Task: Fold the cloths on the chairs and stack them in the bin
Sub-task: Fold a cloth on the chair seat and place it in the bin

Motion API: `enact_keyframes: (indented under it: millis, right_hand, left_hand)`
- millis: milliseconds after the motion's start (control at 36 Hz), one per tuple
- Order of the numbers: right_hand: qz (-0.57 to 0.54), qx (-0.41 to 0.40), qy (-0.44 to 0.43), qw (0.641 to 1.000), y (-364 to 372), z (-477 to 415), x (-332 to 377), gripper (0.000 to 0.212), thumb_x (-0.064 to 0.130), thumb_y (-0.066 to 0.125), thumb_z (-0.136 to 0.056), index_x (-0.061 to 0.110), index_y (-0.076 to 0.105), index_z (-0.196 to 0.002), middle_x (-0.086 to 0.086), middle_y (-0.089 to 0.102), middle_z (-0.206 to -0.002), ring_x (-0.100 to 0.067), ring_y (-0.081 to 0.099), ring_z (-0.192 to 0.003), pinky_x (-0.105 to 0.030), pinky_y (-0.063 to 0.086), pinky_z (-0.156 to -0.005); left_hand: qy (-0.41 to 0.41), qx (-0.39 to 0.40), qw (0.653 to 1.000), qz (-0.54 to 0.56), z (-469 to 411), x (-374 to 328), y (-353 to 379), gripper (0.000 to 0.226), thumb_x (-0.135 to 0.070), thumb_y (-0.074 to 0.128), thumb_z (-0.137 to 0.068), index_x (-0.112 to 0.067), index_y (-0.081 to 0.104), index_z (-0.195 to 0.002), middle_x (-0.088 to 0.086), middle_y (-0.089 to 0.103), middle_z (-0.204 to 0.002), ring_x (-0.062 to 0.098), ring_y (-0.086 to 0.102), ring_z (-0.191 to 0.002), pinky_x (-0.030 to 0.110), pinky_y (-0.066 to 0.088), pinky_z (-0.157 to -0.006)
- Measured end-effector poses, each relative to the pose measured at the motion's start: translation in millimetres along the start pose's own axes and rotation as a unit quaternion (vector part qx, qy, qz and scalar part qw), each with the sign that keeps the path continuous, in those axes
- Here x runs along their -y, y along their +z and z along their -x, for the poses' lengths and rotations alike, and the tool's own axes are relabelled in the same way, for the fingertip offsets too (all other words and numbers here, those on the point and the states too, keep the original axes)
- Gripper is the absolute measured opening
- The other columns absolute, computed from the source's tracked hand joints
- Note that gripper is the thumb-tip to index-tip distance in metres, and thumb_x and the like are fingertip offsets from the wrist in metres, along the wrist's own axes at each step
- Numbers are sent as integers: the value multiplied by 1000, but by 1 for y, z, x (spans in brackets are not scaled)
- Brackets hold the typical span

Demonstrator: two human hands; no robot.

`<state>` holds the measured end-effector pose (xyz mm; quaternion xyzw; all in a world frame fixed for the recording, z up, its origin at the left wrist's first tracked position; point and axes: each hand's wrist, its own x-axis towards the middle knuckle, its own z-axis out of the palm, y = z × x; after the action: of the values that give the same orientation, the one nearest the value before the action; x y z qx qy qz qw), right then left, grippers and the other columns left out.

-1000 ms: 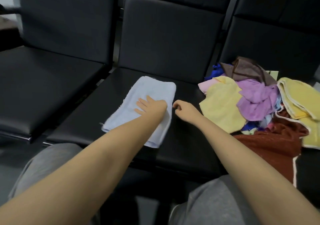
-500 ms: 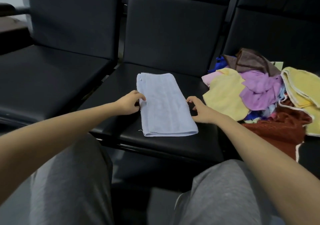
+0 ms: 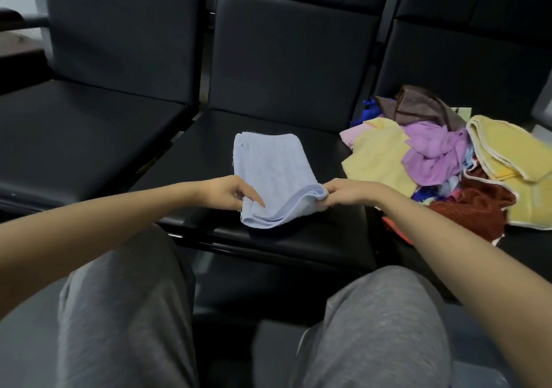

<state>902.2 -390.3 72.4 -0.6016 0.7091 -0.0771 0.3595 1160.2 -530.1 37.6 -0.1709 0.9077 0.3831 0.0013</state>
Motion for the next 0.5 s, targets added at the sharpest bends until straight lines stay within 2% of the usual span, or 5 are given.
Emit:
enact_keyframes:
  millis: [167, 250, 306, 389, 500]
  right_hand:
    - [-132, 82, 16, 988, -24, 3, 28, 20, 1, 46, -96, 13, 62, -97, 2, 67, -91, -12, 64, -84, -24, 51, -80]
    - [-206, -98, -20, 973, -37, -10, 38, 19, 5, 47, -96, 18, 60, -105, 3, 65, -100, -18, 63, -99, -31, 51, -83]
    - [-241, -189, -10, 952, -47, -21, 40, 41, 22, 52, -97, 23, 41, -136, 4, 53, -127, -19, 49, -122, -34, 41, -93]
    - [-219, -205, 81, 951, -52, -41, 34, 78, 43, 52, -95, 27, 1, -152, -4, 28, -153, -23, 30, -139, -39, 27, -108]
    - [-193, -191, 177, 946, -34, -57, 23, 72, 35, 50, -95, 23, 8, -152, -10, 38, -142, -24, 44, -117, -36, 36, -97]
  left_hand:
    - [-12, 81, 993, 84, 0, -36, -39, 25, 3, 53, -78, -14, 69, -67, -8, 58, -67, 4, 52, -68, 16, 42, -72]
    - [-62, -82, 969, 224, -17, -36, -61, 19, -8, 58, -81, -1, 66, -97, 3, 67, -93, 12, 63, -86, 28, 50, -83]
    - [-123, -163, 927, 316, -32, -29, -71, 31, -12, 57, -93, -3, 57, -122, 7, 62, -120, 19, 61, -105, 33, 48, -93]
    - [-238, -188, 908, 290, -45, -19, -74, 51, -21, 64, -90, -5, 46, -135, 6, 49, -138, 22, 48, -124, 34, 39, -105]
    - [-319, -230, 893, 219, -54, -13, -58, 60, -25, 61, -90, -4, 36, -141, 12, 39, -144, 30, 40, -130, 38, 37, -104]
